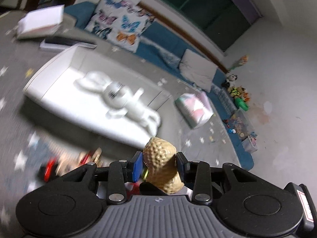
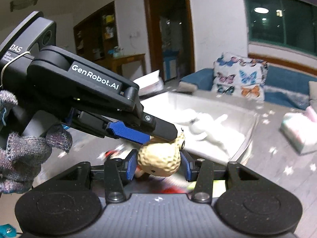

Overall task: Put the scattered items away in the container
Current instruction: 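Carry the peanut toy into the box beside the bunny and release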

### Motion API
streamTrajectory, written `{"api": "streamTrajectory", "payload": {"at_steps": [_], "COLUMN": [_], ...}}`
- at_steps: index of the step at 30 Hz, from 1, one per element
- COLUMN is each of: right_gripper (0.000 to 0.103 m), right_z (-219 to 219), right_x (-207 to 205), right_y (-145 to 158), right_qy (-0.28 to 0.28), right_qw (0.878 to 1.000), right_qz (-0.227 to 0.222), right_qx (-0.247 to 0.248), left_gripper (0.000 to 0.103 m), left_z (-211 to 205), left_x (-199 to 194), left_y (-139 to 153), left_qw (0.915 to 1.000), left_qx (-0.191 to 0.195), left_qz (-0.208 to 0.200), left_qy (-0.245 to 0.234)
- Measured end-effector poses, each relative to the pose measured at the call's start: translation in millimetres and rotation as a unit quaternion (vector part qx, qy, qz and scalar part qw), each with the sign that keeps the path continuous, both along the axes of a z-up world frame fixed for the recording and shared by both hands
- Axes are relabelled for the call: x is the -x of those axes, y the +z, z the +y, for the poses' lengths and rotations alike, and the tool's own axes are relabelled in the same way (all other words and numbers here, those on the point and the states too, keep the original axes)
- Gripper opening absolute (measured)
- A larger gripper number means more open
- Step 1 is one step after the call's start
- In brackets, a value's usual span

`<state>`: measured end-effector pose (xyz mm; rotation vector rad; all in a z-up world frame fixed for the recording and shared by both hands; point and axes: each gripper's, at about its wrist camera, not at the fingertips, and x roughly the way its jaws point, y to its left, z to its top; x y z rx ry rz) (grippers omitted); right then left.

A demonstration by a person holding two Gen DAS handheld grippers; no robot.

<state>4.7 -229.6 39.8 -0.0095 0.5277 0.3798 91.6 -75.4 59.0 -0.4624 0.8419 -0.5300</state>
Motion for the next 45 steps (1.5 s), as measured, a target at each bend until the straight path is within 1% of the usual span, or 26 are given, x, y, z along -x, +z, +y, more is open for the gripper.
{"api": "streamTrajectory", "payload": {"at_steps": [5,11,15,19,24,29,31,32,33,40,45], "right_gripper": [0.046,0.046,0.046,0.046,0.047,0.048,0.050,0.052,0.052,0.049,0.046], "right_z": [-10,-23,-28,-29,-27,-24,-23,-23,-23,-22,-19], "right_x": [-38,-84,-110,-127,-131,-134,-135,-136,-136,-138,-137], "right_y": [4,-5,-15,-25,-32,-34,-34,-34,-34,-33,-33], "right_qy": [-0.023,-0.039,-0.037,-0.031,-0.037,-0.033,-0.033,-0.032,-0.032,-0.038,-0.042], "right_qw": [0.999,0.998,0.997,0.995,0.992,0.991,0.990,0.990,0.990,0.989,0.987], "right_qz": [-0.002,0.017,0.039,0.058,0.063,0.065,0.066,0.067,0.067,0.070,0.069], "right_qx": [0.027,0.042,0.058,0.082,0.103,0.116,0.117,0.117,0.117,0.123,0.137], "left_gripper": [0.039,0.039,0.039,0.039,0.039,0.039,0.039,0.039,0.039,0.039,0.038], "left_z": [-20,-35,-40,-39,-42,-44,-44,-45,-45,-44,-40], "left_x": [-41,-84,-107,-124,-133,-133,-134,-134,-133,-130,-129], "left_y": [2,-11,-24,-40,-52,-55,-57,-57,-58,-60,-57], "left_qw": [0.9999,0.9997,0.9997,0.9992,0.9987,0.9988,0.9986,0.9985,0.9983,0.9977,0.9978], "left_qx": [-0.007,-0.013,-0.012,0.006,0.007,-0.004,-0.011,-0.014,-0.017,-0.024,-0.019], "left_qz": [-0.006,-0.007,0.007,0.031,0.043,0.040,0.044,0.046,0.047,0.054,0.057], "left_qy": [-0.014,-0.021,-0.022,-0.022,-0.027,-0.027,-0.028,-0.028,-0.029,-0.031,-0.028]}}
